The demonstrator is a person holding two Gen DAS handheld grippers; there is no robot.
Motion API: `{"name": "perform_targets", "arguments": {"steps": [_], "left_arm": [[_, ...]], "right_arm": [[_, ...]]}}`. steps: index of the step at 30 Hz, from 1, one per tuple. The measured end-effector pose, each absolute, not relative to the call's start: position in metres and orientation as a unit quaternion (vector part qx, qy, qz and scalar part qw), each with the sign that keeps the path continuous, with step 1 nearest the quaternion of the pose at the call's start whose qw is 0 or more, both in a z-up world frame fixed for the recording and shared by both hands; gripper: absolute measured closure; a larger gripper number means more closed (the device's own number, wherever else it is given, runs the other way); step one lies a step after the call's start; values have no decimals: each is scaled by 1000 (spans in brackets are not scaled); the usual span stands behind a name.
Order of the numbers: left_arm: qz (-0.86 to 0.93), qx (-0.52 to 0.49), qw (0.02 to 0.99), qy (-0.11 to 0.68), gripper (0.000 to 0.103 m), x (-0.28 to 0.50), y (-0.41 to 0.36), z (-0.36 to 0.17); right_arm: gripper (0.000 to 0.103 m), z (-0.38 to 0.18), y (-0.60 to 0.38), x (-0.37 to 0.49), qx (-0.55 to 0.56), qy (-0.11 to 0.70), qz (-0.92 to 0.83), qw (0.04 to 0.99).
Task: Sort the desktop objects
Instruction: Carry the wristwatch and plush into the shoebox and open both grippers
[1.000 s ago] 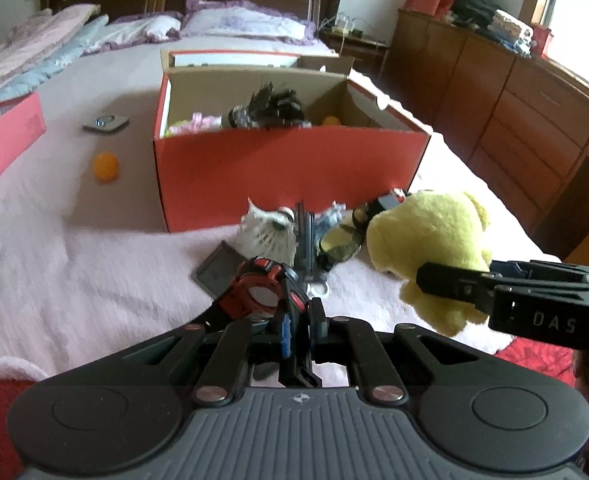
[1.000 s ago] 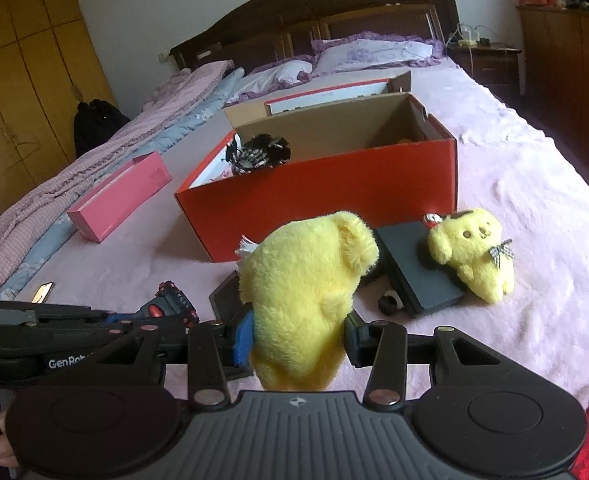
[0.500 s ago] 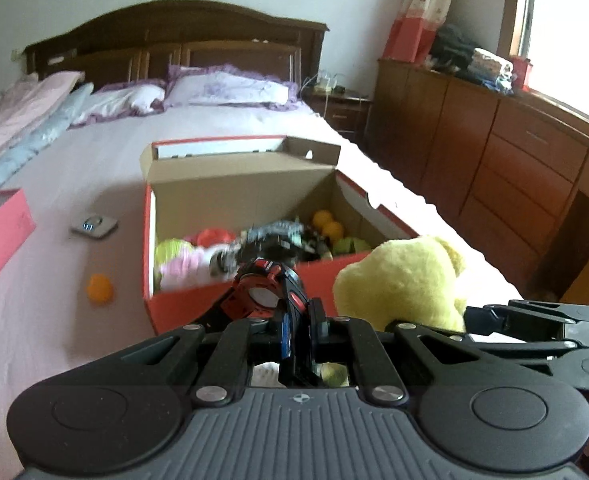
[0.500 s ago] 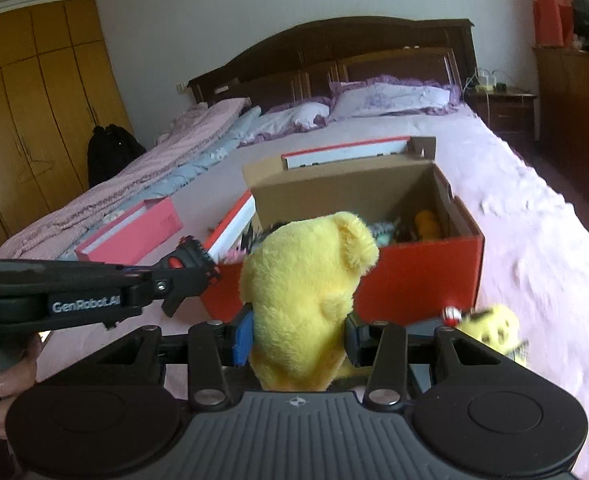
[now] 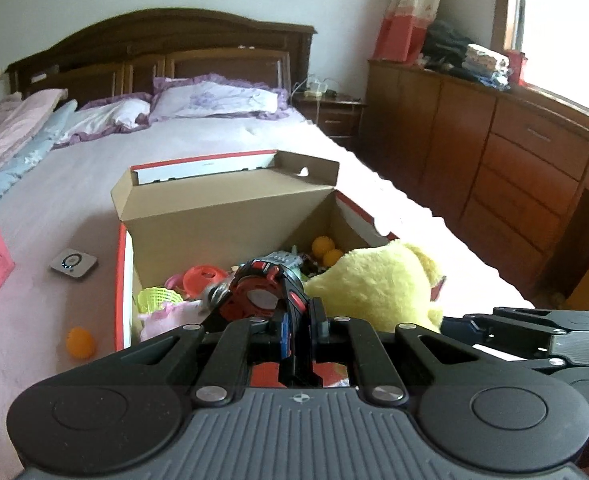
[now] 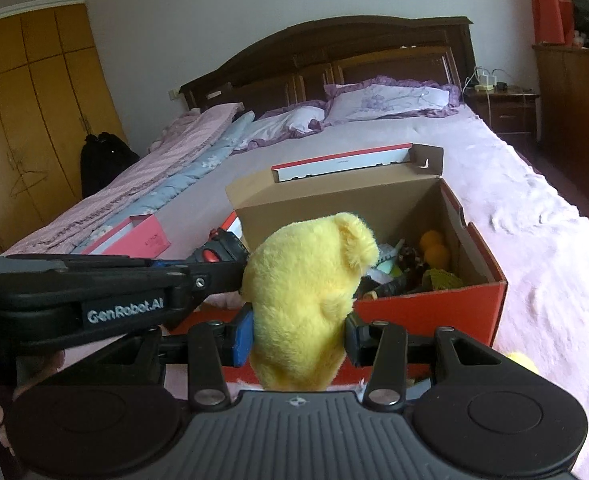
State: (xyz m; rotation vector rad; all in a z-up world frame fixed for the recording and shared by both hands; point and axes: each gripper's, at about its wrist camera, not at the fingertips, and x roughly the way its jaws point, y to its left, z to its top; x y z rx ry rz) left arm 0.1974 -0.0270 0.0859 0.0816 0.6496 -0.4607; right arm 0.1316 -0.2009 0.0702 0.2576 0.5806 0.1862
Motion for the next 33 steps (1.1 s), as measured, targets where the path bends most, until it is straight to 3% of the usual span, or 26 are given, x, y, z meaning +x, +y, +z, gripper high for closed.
{"name": "perform_targets", "arguments": {"steps": [17, 19, 20, 21, 24, 26, 33], "left_arm": [[-187, 56, 919, 342, 85, 270, -39, 70], [-175, 59, 919, 349, 73, 280, -41, 68], [-170, 59, 922, 342, 47, 279, -40, 68], [-165, 59, 926, 336, 30, 279, -40, 69], [-157, 74, 932, 317, 20, 275, -43, 74], [-153, 77, 932, 321, 13, 275, -45, 77], [-139, 70, 933, 324, 8, 268, -45, 84]], "right_arm": [[56, 53, -200, 221, 104, 304, 70, 944], [54, 50, -199, 233, 100, 310, 62, 943], [53, 48, -199, 239, 98, 314, 58, 943], [53, 47, -198, 245, 96, 317, 55, 942], [44, 45, -199, 251, 100, 313, 45, 943], [44, 44, -200, 254, 102, 312, 41, 944], [36, 51, -202, 239, 98, 302, 43, 947]]}}
